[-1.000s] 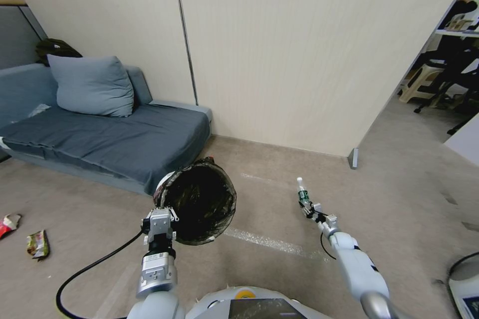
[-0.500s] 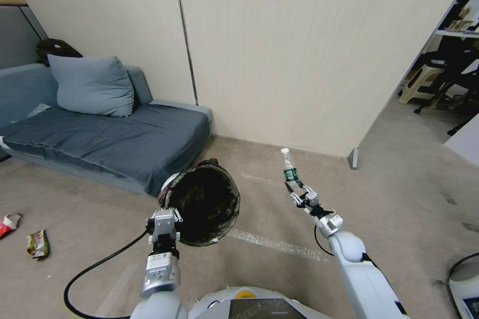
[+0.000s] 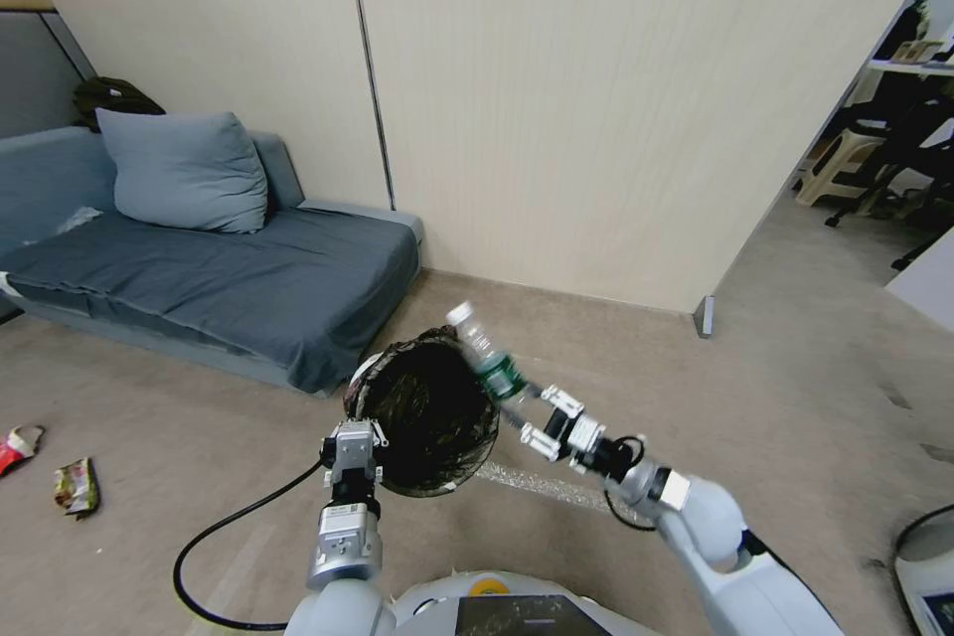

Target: Pick up the trash bin, then pick up the garbage from the floor and place it into the trash bin.

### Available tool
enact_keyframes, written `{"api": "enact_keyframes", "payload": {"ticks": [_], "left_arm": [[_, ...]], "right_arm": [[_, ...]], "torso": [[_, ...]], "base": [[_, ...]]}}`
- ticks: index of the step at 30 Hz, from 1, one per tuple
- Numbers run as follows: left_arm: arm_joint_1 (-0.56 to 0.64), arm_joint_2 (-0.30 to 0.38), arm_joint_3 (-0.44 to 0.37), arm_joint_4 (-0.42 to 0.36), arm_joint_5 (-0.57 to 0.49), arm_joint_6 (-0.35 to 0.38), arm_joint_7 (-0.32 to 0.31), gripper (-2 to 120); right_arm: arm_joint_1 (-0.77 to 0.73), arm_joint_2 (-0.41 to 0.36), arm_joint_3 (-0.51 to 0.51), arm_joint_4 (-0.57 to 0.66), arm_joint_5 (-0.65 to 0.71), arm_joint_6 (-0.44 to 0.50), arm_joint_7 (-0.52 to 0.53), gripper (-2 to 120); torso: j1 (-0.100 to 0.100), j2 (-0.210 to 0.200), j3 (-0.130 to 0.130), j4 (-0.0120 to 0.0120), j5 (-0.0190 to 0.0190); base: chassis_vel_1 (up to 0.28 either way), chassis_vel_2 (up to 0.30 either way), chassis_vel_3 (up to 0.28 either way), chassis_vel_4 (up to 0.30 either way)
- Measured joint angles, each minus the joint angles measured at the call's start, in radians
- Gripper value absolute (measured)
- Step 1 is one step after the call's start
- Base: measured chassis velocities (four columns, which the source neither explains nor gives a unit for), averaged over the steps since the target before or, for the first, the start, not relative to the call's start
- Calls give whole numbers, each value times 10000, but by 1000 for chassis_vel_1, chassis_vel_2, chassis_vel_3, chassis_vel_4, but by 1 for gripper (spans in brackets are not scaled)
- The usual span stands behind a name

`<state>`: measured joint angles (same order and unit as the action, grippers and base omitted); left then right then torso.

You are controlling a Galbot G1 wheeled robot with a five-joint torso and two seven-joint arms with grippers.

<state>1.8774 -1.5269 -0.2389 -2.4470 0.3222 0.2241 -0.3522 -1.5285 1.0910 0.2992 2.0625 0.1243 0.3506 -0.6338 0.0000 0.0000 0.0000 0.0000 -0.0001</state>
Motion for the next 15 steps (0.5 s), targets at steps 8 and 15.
{"api": "enact_keyframes", "payload": {"ticks": [8,15], "left_arm": [[-8,-25,12,-33,62,6,-5,0],[-10,-54,64,-2,108,6,-4,0]], "right_arm": [[324,834,-476,-902,-365,29,74,37],[558,1298,-747,-1425,-635,38,118,37]], "torso": [[0,0,0,0,1],[0,0,0,0,0]], "base": [[0,0,0,0],[0,0,0,0]]}}
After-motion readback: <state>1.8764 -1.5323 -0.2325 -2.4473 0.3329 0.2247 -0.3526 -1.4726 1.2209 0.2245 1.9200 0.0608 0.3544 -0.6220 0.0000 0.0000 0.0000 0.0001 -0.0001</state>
